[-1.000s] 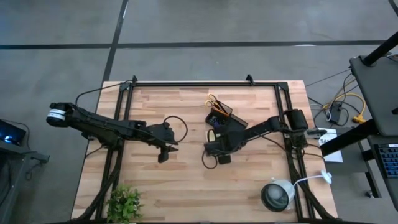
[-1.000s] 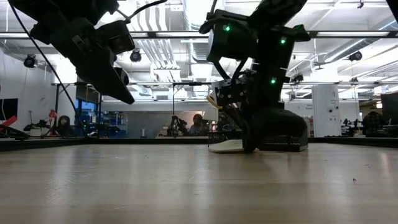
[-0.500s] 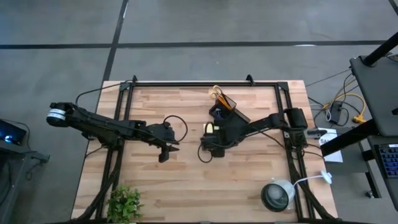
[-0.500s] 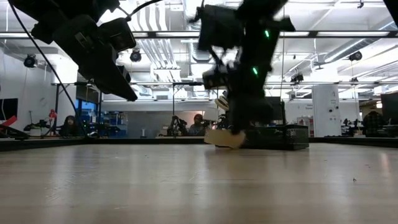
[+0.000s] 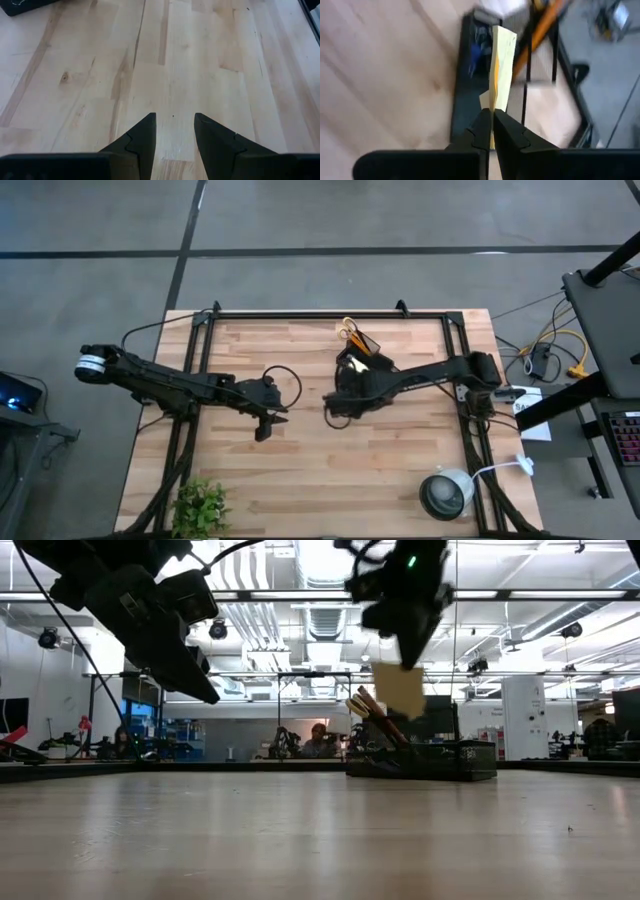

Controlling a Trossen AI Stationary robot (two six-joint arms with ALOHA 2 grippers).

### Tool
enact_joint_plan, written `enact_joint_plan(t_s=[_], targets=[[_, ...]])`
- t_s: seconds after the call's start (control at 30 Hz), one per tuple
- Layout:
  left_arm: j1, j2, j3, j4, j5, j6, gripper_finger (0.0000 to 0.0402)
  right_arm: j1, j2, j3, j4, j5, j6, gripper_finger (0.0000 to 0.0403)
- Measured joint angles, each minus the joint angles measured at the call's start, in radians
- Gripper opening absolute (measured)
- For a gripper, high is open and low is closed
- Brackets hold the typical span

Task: Pick and place office supplies into organizer
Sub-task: Put the yellow sticky notes into the black desk organizer

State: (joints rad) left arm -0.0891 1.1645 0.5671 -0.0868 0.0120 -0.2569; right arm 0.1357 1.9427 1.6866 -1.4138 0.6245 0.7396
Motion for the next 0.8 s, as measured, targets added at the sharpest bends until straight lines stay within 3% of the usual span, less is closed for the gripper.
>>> enact_joint_plan(t_s=[0.1, 0.17, 0.5, 0.8], targets=[[0.0, 0.0, 0.0, 0.0, 0.0, 0.0, 0.0118, 0.011, -0.005, 0.034, -0.147, -0.045, 0.145, 0.0008], [0.0, 0.0, 0.0, 0.0, 0.0, 0.001, 0.0118, 0.008, -0.006, 0.031, -0.156, -0.051, 0.178, 0.0008], [0.0, 0.0, -0.003, -0.007, 0.0, 0.001, 0.0118, -0.073, -0.038, -0.131, -0.137, -0.07, 0.044, 0.0008], [0.0, 0.0, -0.004, -0.013, -0.005, 0.002, 0.0118, -0.122, -0.052, -0.302, 0.08, -0.09, -0.124, 0.0008]])
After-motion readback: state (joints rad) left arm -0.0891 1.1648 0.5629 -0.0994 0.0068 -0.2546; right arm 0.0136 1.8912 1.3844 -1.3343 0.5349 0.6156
